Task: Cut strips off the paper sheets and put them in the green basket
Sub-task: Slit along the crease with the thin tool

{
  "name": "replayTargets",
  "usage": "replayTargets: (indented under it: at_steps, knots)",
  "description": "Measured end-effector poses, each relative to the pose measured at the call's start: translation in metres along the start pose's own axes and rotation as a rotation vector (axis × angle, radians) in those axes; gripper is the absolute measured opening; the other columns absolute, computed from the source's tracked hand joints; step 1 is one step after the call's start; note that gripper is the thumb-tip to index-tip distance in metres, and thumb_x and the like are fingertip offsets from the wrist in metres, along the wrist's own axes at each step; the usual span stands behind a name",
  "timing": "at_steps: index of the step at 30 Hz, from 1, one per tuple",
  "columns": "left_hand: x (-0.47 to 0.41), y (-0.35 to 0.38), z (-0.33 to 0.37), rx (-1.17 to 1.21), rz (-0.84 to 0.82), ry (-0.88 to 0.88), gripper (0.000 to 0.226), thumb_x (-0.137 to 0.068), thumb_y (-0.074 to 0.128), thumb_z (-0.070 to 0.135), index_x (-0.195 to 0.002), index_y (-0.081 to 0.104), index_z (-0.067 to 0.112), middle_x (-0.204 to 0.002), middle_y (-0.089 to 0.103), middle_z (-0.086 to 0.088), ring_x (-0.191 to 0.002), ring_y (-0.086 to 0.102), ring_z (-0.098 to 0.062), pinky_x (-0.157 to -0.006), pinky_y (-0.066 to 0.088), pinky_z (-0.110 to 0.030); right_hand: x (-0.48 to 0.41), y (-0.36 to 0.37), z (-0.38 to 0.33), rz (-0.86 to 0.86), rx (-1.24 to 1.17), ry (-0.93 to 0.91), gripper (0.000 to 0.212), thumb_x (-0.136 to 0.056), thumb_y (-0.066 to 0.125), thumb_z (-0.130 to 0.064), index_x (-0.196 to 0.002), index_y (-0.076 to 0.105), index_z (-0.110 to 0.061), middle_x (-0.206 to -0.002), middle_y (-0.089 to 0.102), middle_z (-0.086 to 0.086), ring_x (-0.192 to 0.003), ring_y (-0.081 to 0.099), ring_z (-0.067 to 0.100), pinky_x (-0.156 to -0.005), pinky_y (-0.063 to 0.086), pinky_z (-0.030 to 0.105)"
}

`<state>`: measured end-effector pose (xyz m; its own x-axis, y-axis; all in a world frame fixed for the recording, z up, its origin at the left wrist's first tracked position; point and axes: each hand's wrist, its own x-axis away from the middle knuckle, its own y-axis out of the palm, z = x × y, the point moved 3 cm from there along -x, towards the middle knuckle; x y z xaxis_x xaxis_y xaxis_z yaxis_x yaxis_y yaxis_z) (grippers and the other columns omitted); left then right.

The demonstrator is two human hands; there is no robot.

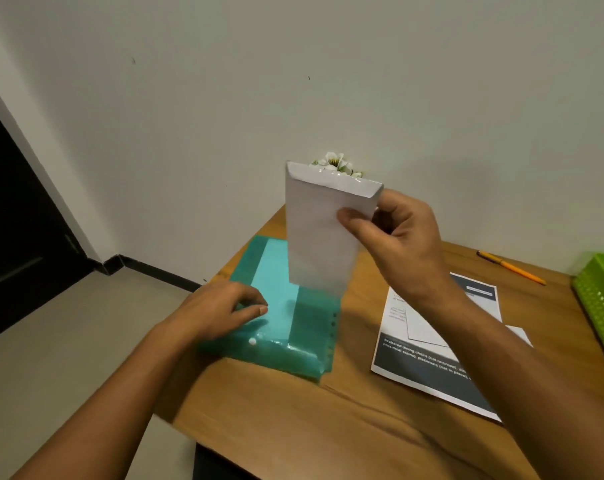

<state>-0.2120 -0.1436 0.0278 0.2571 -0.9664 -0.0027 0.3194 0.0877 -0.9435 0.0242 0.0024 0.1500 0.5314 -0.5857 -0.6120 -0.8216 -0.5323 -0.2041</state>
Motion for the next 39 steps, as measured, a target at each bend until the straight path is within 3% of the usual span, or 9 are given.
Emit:
replayTargets:
  at_steps: [2, 5, 8, 11, 15, 21, 28, 34, 39]
  knots:
    - [-0.012, -0.004, 0.004, 0.007, 0.038, 0.004, 0.03, -0.1, 0.057, 0.052, -0.123, 0.069, 0.039, -0.118, 0.07, 0.021, -0.099, 0.063, 0.003, -0.089, 0.055, -0.027, 0.002, -0.014, 0.009, 0.025, 0.032, 0.016, 0.026, -0.098, 0.071, -0.018, -0.124, 0.072, -0.021, -0.113, 0.076, 0.004, -0.097, 0.072, 0.026, -0.082, 0.064, 0.045]
    - [-0.03, -0.01, 0.018, 0.006, 0.121, 0.015, 0.031, -0.1, 0.057, 0.049, -0.128, 0.064, 0.039, -0.108, 0.07, 0.021, -0.094, 0.062, 0.001, -0.088, 0.058, -0.036, 0.01, -0.034, 0.024, 0.082, 0.118, 0.061, 0.018, -0.099, 0.07, -0.014, -0.117, 0.074, -0.015, -0.101, 0.073, -0.001, -0.088, 0.066, 0.01, -0.073, 0.057, 0.024]
    - [-0.051, -0.007, 0.048, 0.15, 0.224, 0.08, 0.045, -0.1, 0.061, 0.043, -0.143, 0.052, 0.038, -0.092, 0.068, 0.019, -0.085, 0.063, 0.0, -0.082, 0.058, -0.037, 0.022, -0.054, 0.042, 0.138, 0.178, 0.122, 0.012, -0.099, 0.07, -0.014, -0.105, 0.076, -0.007, -0.092, 0.069, 0.003, -0.083, 0.064, 0.019, -0.07, 0.057, 0.039]
    - [-0.07, 0.005, 0.088, 0.456, 0.222, 0.182, 0.058, -0.1, 0.064, 0.034, -0.153, 0.04, 0.04, -0.087, 0.07, 0.01, -0.086, 0.069, -0.011, -0.082, 0.058, -0.038, 0.037, -0.072, 0.052, 0.152, 0.09, 0.204, 0.023, -0.096, 0.066, 0.0, -0.106, 0.078, -0.017, -0.101, 0.073, 0.006, -0.094, 0.069, 0.024, -0.079, 0.063, 0.044]
    - [-0.089, 0.03, 0.14, 0.713, 0.169, 0.245, 0.047, -0.103, 0.06, 0.019, -0.142, 0.056, 0.044, -0.12, 0.07, 0.008, -0.11, 0.066, -0.017, -0.092, 0.06, -0.039, 0.055, -0.096, 0.065, 0.186, -0.026, 0.307, 0.047, -0.087, 0.058, 0.02, -0.099, 0.08, -0.02, -0.114, 0.074, 0.002, -0.109, 0.069, 0.019, -0.087, 0.063, 0.039]
    - [-0.114, 0.068, 0.181, 0.814, 0.157, 0.18, 0.038, -0.104, 0.058, 0.019, -0.13, 0.064, 0.045, -0.132, 0.064, 0.015, -0.119, 0.061, -0.009, -0.092, 0.06, -0.033, 0.093, -0.136, 0.094, 0.396, -0.195, 0.597, 0.031, -0.096, 0.066, 0.002, -0.118, 0.073, -0.018, -0.124, 0.072, 0.006, -0.113, 0.071, 0.024, -0.088, 0.063, 0.04]
    - [-0.135, 0.102, 0.193, 0.674, 0.12, 0.145, 0.044, -0.103, 0.059, 0.027, -0.147, 0.054, 0.033, -0.135, 0.064, 0.01, -0.111, 0.064, -0.007, -0.089, 0.06, -0.03, 0.123, -0.153, 0.118, 0.493, -0.646, 0.844, 0.03, -0.1, 0.061, -0.004, -0.13, 0.062, -0.005, -0.107, 0.078, 0.017, -0.09, 0.077, 0.029, -0.081, 0.065, 0.041]
    - [-0.14, 0.112, 0.19, 0.5, 0.158, 0.163, 0.053, -0.104, 0.056, 0.032, -0.155, 0.04, 0.038, -0.153, 0.049, 0.007, -0.135, 0.051, -0.014, -0.105, 0.052, -0.04, 0.127, -0.156, 0.136, 0.503, -0.521, 0.909, 0.036, -0.092, 0.071, 0.001, -0.127, 0.063, -0.005, -0.091, 0.079, 0.014, -0.078, 0.075, 0.026, -0.071, 0.066, 0.036]
    - [-0.131, 0.102, 0.188, 0.249, 0.368, 0.129, 0.052, -0.099, 0.06, 0.029, -0.149, 0.046, 0.033, -0.122, 0.05, 0.004, -0.114, 0.048, -0.014, -0.088, 0.052, -0.039, 0.112, -0.148, 0.149, 0.464, -0.402, 0.967, 0.032, -0.095, 0.068, 0.004, -0.125, 0.061, -0.003, -0.074, 0.075, 0.011, -0.065, 0.073, 0.021, -0.06, 0.064, 0.03]
